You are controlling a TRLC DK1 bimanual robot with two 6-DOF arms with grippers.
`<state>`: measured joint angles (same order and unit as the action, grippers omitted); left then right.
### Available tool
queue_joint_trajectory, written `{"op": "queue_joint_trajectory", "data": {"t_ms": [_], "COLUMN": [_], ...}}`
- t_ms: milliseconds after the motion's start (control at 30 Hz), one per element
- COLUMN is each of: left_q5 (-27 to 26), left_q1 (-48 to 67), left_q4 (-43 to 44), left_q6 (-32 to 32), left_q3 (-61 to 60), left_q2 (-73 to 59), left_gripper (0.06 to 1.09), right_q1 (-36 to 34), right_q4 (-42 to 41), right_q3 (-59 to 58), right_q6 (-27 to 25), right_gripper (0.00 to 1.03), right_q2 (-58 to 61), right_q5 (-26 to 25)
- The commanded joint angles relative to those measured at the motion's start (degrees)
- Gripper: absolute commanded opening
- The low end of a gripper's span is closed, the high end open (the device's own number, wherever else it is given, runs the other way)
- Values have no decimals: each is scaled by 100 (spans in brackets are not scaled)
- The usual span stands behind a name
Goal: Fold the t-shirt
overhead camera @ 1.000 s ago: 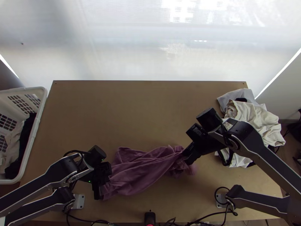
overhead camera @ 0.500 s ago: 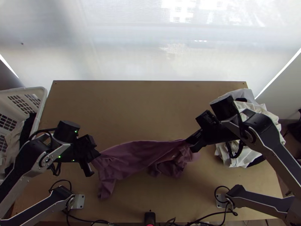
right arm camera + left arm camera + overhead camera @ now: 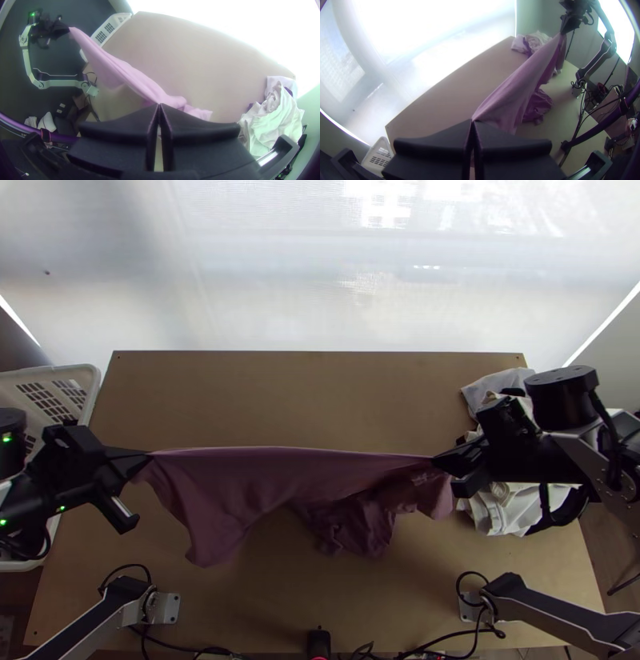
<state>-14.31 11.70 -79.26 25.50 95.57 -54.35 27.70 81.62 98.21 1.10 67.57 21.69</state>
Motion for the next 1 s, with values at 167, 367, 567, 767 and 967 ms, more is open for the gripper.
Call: {"op": "queue_joint_trajectory", "data": {"t_ms": [167,367,567,767,967], "left_q5": [51,42,33,-2,33], "left_q1": [-564,-520,-459,-432,-511], "left_q4": [-89,-107,-28,157,1141], "left_q6": [17,34,61,-106,-247], "left_q3": [1078,858,920,1095,999], "left_q2": [407,812,697,478,486], "left_gripper": [10,10,10,10,10], "right_q1": [-520,-415,-19,569,649], "right_q4": [152,222,222,222,64], "right_q3": [954,892,462,725,1683], "right_q6": [276,399,470,478,470], "right_gripper": [3,3,3,3,3], "right_q2": [-447,-526,-657,-394,-77], "right_q5": [-16,2,151,160,-78]}}
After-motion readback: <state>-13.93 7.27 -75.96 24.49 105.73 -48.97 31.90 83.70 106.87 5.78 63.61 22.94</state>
